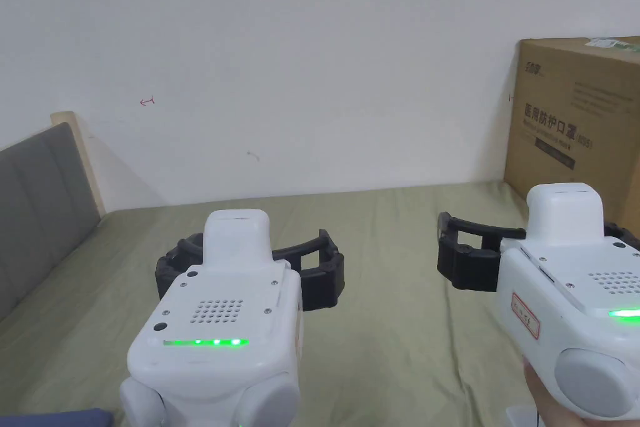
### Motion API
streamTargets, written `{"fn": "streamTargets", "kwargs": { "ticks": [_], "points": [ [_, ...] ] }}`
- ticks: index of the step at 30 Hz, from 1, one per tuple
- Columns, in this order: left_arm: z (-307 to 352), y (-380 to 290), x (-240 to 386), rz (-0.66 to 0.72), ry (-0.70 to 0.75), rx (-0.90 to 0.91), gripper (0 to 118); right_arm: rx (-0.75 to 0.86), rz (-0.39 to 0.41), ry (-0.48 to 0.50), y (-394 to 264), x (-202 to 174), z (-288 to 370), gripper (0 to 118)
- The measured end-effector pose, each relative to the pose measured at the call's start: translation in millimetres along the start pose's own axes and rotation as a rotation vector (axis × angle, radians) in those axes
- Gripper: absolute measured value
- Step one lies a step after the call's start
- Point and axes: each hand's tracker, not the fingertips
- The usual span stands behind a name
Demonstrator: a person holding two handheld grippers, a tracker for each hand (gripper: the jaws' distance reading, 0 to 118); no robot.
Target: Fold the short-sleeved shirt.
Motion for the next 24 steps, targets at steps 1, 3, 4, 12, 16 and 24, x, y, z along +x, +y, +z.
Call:
{"fn": "streamTargets", "kwargs": {
  "ticks": [1, 3, 4, 12, 16, 24],
  "points": [
    [-2.2, -0.2, 1.1, -0.001, 0.018, -0.008, 118, -0.002, 0.003, -0.001, -0.8, -1.2, -0.1, 118],
    [-5.3, -2.0, 3.1, -0.018, 0.059, -0.027, 118, -0.004, 0.008, -0.005, -1.8, -2.7, -0.2, 118],
    [-6.7, -2.7, 3.5, -0.024, 0.069, -0.03, 118, -0.007, 0.009, -0.003, -1.2, -1.5, -1.3, 118],
    [-5.0, -1.9, -2.4, 0.019, 0.015, -0.024, 118, -0.026, 0.004, 0.003, -3.1, -1.7, -4.9, 118],
    [-6.1, -0.1, 1.1, 0.006, 0.056, -0.039, 118, -0.029, 0.014, 0.012, -2.3, -2.0, -6.5, 118],
    [-6.1, -3.6, 0.0, 0.014, 0.044, -0.05, 118, -0.026, 0.035, 0.01, 0.5, -1.7, -6.6, 118]
  ]
}}
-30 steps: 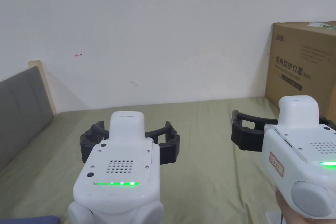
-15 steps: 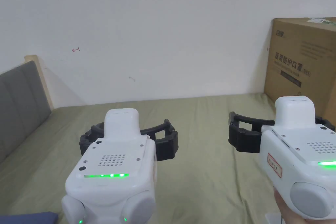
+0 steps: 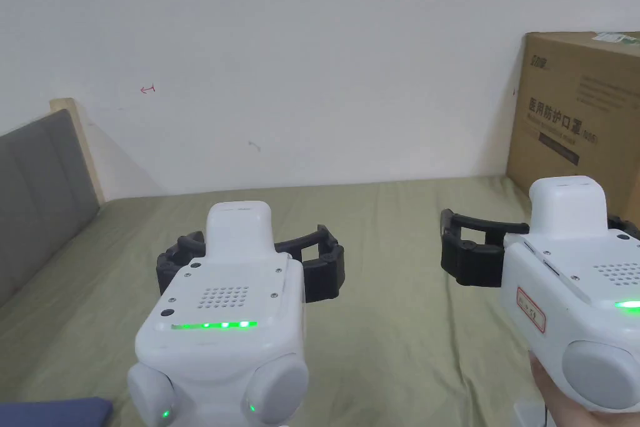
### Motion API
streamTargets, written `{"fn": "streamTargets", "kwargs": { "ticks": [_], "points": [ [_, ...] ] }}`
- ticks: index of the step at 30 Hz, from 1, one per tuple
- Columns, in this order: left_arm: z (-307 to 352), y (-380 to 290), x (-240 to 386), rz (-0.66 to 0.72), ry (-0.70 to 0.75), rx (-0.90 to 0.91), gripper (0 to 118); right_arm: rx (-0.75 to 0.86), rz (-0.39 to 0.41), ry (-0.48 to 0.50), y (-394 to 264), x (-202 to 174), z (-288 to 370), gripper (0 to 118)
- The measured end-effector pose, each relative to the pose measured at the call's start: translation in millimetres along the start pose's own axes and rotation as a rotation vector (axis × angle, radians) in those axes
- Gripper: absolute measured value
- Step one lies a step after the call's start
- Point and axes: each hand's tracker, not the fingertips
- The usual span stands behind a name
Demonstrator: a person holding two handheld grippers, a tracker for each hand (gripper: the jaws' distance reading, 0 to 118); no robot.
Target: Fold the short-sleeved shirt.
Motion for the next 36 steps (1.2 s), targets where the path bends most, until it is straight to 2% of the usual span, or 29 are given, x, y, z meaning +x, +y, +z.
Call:
{"fn": "streamTargets", "kwargs": {
  "ticks": [7, 12, 18, 30, 36],
  "points": [
    [0.1, 0.3, -2.9, 0.019, -0.007, 0.006, 118, 0.001, 0.001, 0.004, -0.9, -3.6, -0.1, 118],
    [1.7, 3.8, -5.5, 0.054, -0.019, 0.008, 118, -0.018, -0.041, 0.015, -2.9, -3.0, -1.7, 118],
    [0.5, 5.0, -2.9, 0.037, 0.021, -0.004, 118, -0.018, -0.038, 0.012, -3.9, -3.5, -1.5, 118],
    [1.9, 0.0, -1.8, 0.04, -0.013, -0.013, 118, -0.02, -0.031, 0.022, -5.0, -8.9, 0.8, 118],
    [0.5, 1.4, -1.9, 0.046, 0.021, -0.017, 118, -0.022, -0.027, 0.025, -5.3, -10.2, 1.2, 118]
  ]
}}
